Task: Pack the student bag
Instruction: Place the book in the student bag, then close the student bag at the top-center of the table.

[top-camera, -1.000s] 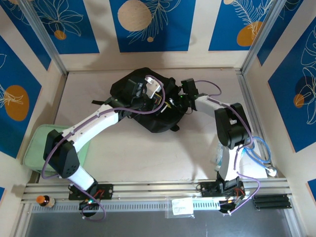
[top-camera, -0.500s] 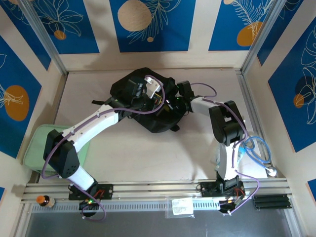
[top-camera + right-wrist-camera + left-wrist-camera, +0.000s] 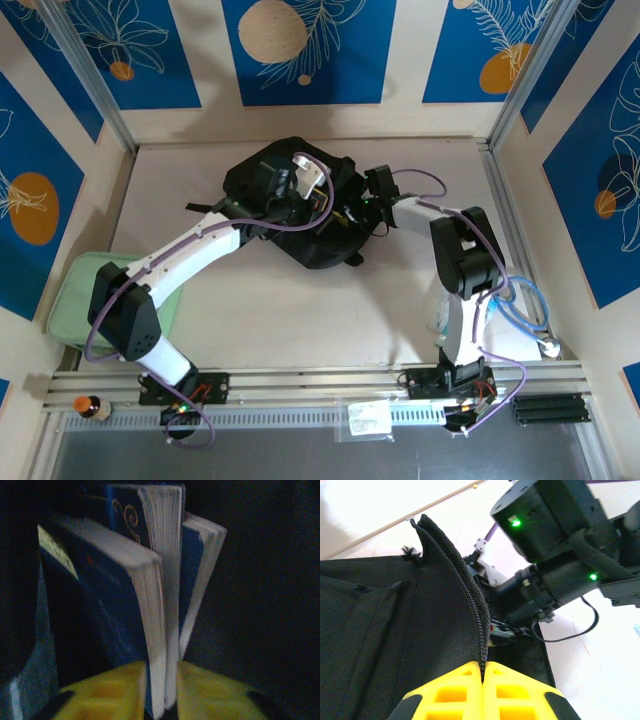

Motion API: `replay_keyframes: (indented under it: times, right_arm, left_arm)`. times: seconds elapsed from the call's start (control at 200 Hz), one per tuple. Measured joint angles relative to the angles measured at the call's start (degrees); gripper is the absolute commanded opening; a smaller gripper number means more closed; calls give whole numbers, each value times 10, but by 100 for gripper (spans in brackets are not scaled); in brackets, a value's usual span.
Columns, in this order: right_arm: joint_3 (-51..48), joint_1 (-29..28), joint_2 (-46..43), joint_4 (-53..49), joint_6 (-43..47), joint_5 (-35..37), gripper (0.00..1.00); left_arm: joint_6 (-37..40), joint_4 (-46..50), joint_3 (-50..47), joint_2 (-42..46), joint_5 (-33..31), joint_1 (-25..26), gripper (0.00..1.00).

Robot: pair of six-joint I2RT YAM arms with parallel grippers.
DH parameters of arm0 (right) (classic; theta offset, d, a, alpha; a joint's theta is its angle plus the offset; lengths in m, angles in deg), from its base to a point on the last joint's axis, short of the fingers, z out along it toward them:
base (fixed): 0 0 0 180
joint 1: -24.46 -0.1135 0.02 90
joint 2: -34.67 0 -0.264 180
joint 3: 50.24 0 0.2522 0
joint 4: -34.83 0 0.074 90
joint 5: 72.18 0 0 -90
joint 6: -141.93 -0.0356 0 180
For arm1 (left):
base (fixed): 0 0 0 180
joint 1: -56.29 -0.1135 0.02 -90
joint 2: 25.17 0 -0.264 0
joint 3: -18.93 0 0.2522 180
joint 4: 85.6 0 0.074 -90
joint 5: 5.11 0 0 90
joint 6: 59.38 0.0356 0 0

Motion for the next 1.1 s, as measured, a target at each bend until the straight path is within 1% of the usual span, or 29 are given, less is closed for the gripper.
replay_keyframes:
  times: [0.13,0.26,0.31,0.38,0.445,0.505,0.59,0.61,0.76,0.81,0.865,0.915,1.0,1.1]
  right_arm:
    - [44,-6,31,-9,7,-7,9]
    - [55,-6,39,-4,9,-16,10]
    - [54,-5,39,-1,10,-19,14]
    - [34,-1,24,8,15,-21,23]
    - [-7,5,-14,11,19,-20,30]
    - [-56,15,-71,9,27,-13,38]
    - [-113,30,-164,1,33,6,48]
    - [-126,34,-188,0,38,10,49]
    - [-187,63,-343,-40,54,75,58]
    - [-202,73,-381,-55,62,96,59]
    - [-212,84,-412,-73,75,112,60]
    - [-216,92,-431,-90,88,122,61]
    - [-216,96,-447,-110,109,132,62]
    - [-216,91,-448,-122,126,136,64]
  left_arm:
    - [0,0,0,0,0,0,0]
    - [-2,0,0,0,0,0,0]
    - [-3,0,0,0,0,0,0]
    - [-4,0,0,0,0,0,0]
    - [-5,0,0,0,0,0,0]
    - [-7,0,0,-1,0,0,0]
    - [-14,0,0,-4,1,0,12]
    - [-16,0,0,-5,1,0,16]
    - [-39,3,1,-19,9,0,57]
    - [-54,11,1,-20,3,-3,67]
    - [-73,25,1,-20,-14,-7,73]
    - [-89,39,1,-20,-37,-10,77]
    - [-125,53,-8,-16,-65,-30,78]
    - [-178,58,-56,4,-77,-75,78]
